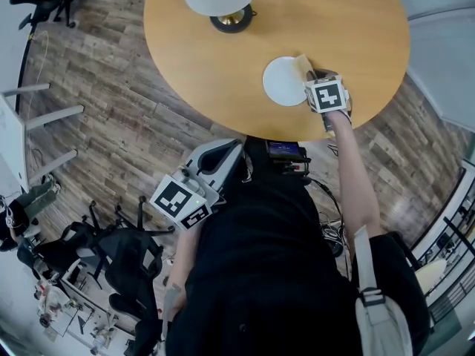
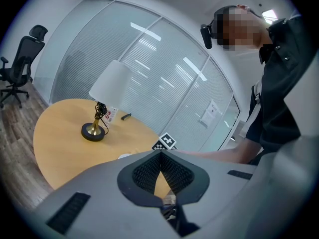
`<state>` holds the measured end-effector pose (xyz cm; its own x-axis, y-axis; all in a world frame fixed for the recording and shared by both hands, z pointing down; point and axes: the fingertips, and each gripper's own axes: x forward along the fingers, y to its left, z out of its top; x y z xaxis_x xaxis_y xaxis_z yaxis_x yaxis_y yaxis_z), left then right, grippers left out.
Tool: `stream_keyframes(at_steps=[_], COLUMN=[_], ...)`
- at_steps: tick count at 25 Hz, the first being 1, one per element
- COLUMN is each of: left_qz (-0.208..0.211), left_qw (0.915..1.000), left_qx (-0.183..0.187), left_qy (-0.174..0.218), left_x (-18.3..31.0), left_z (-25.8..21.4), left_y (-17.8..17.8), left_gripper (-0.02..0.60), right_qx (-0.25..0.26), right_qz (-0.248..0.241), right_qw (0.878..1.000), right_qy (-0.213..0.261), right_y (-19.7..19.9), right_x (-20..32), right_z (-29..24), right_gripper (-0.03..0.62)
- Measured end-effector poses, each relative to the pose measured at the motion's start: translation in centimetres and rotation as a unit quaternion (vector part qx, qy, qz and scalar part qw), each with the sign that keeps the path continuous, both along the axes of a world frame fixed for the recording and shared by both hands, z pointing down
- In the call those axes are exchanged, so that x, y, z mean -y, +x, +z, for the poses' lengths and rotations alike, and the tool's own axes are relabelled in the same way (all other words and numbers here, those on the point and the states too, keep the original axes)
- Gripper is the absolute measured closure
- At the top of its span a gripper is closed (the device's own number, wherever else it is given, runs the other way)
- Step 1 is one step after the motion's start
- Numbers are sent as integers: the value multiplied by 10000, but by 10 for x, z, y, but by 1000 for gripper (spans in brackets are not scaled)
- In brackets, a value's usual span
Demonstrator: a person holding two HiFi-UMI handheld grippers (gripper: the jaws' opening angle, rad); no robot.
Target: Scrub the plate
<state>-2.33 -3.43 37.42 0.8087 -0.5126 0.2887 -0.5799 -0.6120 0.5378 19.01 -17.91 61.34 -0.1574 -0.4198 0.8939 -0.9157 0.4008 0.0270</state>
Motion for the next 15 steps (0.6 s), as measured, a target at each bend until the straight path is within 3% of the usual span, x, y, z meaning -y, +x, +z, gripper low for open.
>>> stream_keyframes(at_steps=[9,15], left_qz=[-243,-397], left_qw=[9997,9992], left_qx=[28,49], left_qy=[-24,-34], left_x=[-7,-10], left_z=[3,3], left_y=[-13,-21], left_gripper=[569,569], right_qx=[-104,-241], right_qz=[-557,-1105], right_qw=[9983,9933], right_qy=[-138,221], right_y=[-36,-70], right_x=[16,35], right_z=[8,0], right_gripper=[565,565])
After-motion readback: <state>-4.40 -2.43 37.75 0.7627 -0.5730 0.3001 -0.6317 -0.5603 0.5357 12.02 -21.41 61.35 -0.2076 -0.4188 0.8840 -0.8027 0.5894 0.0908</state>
